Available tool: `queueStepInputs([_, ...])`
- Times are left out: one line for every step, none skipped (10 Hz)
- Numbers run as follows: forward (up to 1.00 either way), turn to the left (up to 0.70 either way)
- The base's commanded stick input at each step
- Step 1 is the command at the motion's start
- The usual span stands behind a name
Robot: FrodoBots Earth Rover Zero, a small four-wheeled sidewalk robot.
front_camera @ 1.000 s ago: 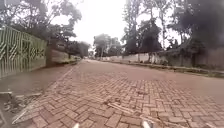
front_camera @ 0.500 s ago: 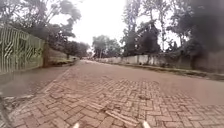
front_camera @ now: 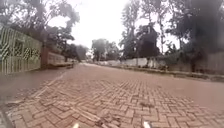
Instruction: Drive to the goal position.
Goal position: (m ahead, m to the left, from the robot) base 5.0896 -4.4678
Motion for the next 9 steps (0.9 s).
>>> queueStepInputs([0.50, 0.00])
queueStepInputs([0.50, 0.00])
queueStepInputs([0.50, 0.00])
queueStepInputs([0.50, 0.01])
queueStepInputs([0.50, 0.02])
queueStepInputs([0.50, 0.00])
queueStepInputs([0.50, 0.00])
queueStepInputs([0.50, 0.00])
queueStepInputs([0.50, 0.00])
